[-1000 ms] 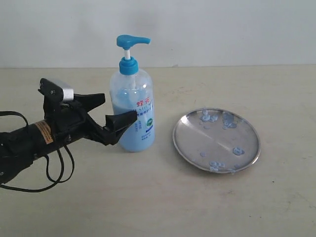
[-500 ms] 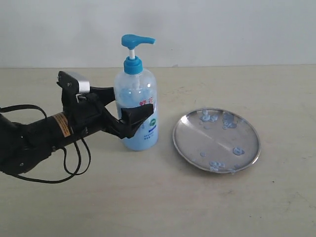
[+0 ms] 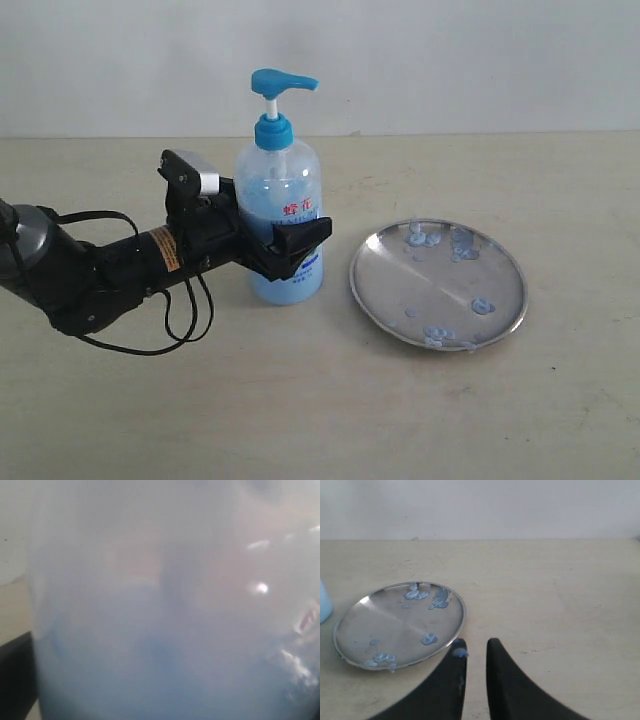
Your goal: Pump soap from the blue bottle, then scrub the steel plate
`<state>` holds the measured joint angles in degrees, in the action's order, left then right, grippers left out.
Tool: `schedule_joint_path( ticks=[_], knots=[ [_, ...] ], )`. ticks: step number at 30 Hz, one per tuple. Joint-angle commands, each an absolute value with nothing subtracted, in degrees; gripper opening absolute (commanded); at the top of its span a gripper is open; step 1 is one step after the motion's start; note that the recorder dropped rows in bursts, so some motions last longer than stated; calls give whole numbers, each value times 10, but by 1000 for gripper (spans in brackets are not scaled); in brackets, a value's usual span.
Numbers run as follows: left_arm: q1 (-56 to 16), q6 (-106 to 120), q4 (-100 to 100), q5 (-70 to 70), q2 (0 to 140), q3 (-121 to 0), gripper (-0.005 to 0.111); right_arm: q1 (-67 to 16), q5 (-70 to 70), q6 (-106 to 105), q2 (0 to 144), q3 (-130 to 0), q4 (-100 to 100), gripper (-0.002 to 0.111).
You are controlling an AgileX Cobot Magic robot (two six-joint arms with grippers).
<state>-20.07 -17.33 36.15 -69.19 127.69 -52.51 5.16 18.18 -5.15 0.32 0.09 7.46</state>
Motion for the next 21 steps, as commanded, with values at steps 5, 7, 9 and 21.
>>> schedule_joint_path(
  ticks=[5,7,9,21],
  knots=[
    [-207,-171,372,-599,1276,-551,104,50,175,-50,0,0,73,5],
    [-207,-171,372,-599,1276,-551,93,50,165,-50,0,0,73,5],
    [-207,-171,372,-599,1276,-551,77,50,158,-50,0,0,73,5],
    [-207,-169,372,-601,1276,-551,4,50,158,-50,0,0,73,5]
  ],
)
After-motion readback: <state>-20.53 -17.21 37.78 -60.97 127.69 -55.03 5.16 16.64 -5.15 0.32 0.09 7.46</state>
